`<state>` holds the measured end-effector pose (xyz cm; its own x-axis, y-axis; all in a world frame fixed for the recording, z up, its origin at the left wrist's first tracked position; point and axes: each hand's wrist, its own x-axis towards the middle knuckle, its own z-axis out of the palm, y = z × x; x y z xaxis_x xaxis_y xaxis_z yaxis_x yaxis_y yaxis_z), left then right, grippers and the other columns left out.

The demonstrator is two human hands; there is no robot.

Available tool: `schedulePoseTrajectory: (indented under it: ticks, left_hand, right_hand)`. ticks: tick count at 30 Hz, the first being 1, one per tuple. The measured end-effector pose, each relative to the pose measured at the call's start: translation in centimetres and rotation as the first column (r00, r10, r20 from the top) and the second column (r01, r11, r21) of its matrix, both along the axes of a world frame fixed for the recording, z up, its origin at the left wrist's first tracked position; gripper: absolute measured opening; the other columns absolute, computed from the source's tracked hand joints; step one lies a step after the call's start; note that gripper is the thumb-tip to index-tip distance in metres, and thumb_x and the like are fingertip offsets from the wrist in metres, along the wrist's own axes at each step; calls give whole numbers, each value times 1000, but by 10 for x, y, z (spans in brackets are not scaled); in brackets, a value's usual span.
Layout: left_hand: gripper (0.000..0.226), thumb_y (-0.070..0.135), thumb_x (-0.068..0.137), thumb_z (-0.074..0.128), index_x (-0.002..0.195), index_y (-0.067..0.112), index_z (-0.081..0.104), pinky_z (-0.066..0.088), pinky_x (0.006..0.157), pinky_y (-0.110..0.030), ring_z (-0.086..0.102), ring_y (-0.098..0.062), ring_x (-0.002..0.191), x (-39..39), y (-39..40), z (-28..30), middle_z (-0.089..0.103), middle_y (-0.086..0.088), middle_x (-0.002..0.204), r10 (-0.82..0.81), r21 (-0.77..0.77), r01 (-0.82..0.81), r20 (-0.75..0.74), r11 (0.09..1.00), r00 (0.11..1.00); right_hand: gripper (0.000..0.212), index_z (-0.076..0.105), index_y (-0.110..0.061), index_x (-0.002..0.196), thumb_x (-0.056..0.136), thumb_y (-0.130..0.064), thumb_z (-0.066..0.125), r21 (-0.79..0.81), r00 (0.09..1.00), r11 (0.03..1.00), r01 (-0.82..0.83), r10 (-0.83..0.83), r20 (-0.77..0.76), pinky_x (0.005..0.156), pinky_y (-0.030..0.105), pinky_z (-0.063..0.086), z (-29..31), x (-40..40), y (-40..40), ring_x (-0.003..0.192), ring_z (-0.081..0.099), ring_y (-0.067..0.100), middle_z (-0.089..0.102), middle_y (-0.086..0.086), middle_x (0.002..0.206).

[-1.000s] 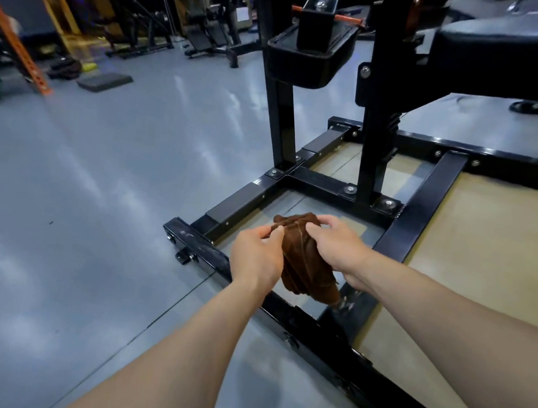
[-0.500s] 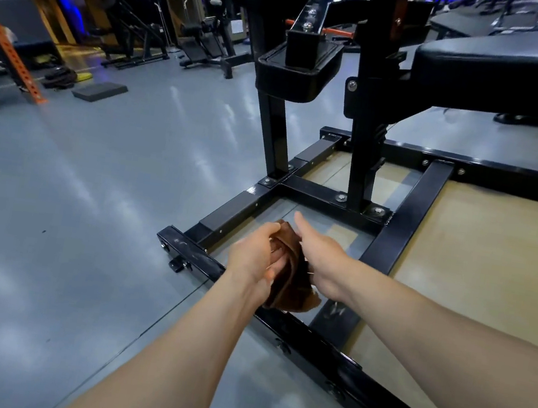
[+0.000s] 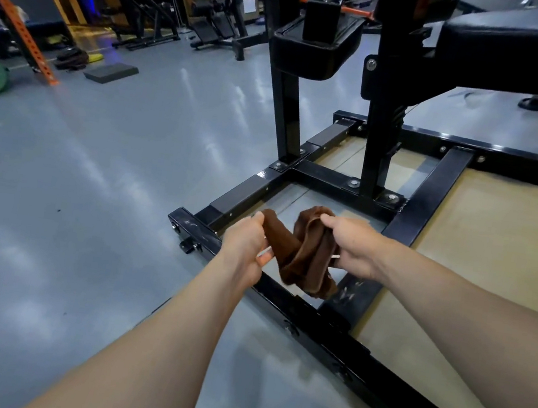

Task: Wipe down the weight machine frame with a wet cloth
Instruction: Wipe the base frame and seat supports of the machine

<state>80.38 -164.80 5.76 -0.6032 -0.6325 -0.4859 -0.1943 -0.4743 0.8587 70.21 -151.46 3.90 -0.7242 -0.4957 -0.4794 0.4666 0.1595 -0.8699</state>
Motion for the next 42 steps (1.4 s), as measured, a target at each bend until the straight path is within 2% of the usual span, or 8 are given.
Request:
schedulePoseTrajectory:
  ticks: [5,10,15,22,26,29,37,42]
  left_hand:
    - [18,25,109,39,113,20,56,55,65,-29,67,-20,82,4,-12,-11,67,-6,105,135,-113,-137,-25,984,990]
    - [21,30,106,38,112,23,56,54,101,-49,65,-30,107,5,-23,-23,65,-7,111,242,-281,-226,22,933,970]
    - [23,32,112,26,107,24,48,55,78,-36,57,-15,85,1,-8,0,54,2,91,196,-442,-173,8,880,981]
    - [26,41,107,31,91,32,50,54,84,-44,63,-23,89,-6,0,10,62,2,90,22,-691,-57,-59,721,998]
    - [24,35,112,32,104,27,53,44,74,-17,56,-3,84,-9,10,19,57,10,89,-203,-780,136,11,611,979]
    - [23,32,112,34,107,23,55,39,67,-16,53,-3,79,-8,12,22,56,9,88,-253,-804,162,15,572,967]
    - [23,44,104,43,102,31,61,57,84,-45,66,-21,85,-2,-21,6,68,6,87,12,-794,-28,-26,607,1000]
    - [49,48,97,62,134,16,58,48,107,-40,62,-25,116,14,-40,-13,65,-5,130,96,-527,20,191,850,977]
  right_hand:
    - [25,69,-16,110,107,-24,45,-35,943,944,328,-325,71,86,48,60,-11,-26,20,100,72,33,74,14,113]
    - [30,71,-16,99,100,-27,42,-29,910,914,406,-401,103,88,46,59,-18,-40,45,91,72,32,75,16,116]
    - [52,72,-14,109,96,-59,50,-9,960,970,245,-241,144,98,47,53,-21,-47,51,99,73,33,78,11,108]
    - [32,69,-9,114,88,-27,63,465,950,863,-196,285,-128,71,32,52,-19,-32,44,84,67,22,72,1,95]
    - [43,67,-30,128,90,-13,56,257,885,864,-434,462,-61,111,34,42,-7,-18,27,119,61,13,71,-7,126]
    - [33,72,-18,111,91,2,55,94,839,842,-531,538,-82,110,33,42,2,-3,10,116,61,20,73,2,116]
    - [24,70,-9,119,99,-22,67,112,810,813,-571,581,-84,93,32,56,22,9,-7,107,73,18,78,6,113]
    - [29,69,-6,117,101,-29,62,-64,903,905,-420,424,73,89,36,60,31,11,-6,90,74,23,77,14,109]
